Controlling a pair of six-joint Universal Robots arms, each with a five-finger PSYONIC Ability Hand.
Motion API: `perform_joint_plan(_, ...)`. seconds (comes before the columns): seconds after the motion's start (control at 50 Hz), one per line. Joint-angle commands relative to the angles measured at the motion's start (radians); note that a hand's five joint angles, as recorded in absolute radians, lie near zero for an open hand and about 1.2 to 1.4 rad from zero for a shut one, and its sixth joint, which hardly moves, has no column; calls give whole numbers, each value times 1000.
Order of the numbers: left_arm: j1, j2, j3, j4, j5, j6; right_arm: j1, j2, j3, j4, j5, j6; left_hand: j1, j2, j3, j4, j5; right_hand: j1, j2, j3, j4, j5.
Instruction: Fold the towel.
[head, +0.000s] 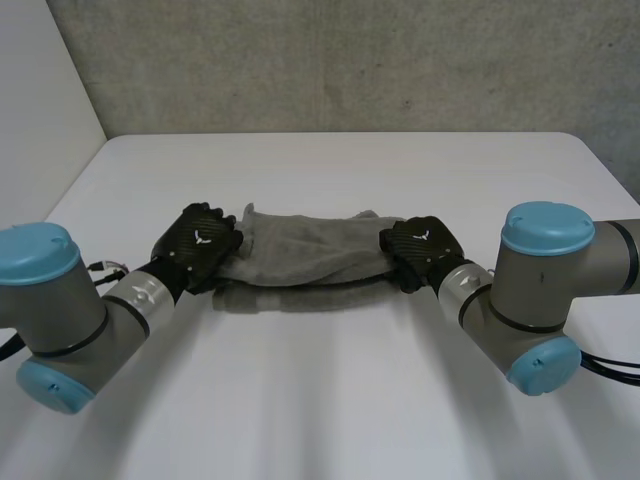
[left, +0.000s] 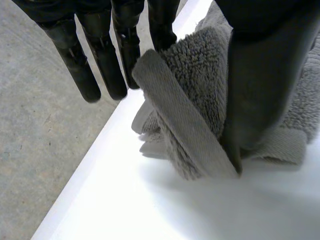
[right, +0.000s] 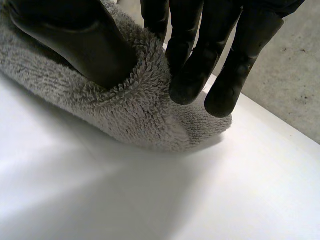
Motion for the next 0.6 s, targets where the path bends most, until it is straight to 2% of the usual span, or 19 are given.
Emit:
perform_joint_plan(0.02,6,41,-68,-13,2,-10,-33,-21,45,3,1,-58,-143,-134,-143,-143,-114,58,86,63,61,39)
perform_joint_plan(0.16,26,113,-108,-33,5,-53,-83,-63,96,5,-3,-84,-176,-166,-175,-175,-146,58,86,63,61,39)
perform_joint_plan(0.26,27,147,-110,-36,8,-185,-125,-100,136,5,-17,-120,-196,-187,-196,-196,-167,58,86,63,61,39)
perform_joint_plan(0.34,26,147,-108,-36,9,-248,-171,-150,192,12,-44,-165,-196,-187,-196,-196,-167,58,86,63,61,39)
perform_joint_plan(0.48,26,147,-113,-56,12,-279,-252,-218,255,48,-74,-241,-193,-184,-193,-193,-164,58,86,63,61,39)
perform_joint_plan(0.54,26,153,-110,-84,16,-282,-312,-256,261,92,-101,-320,-193,-184,-193,-193,-164,58,86,63,61,39)
perform_joint_plan(0.6,27,182,-99,-116,16,-288,-318,-265,252,113,-109,-351,-193,-184,-193,-193,-164,58,86,63,61,39)
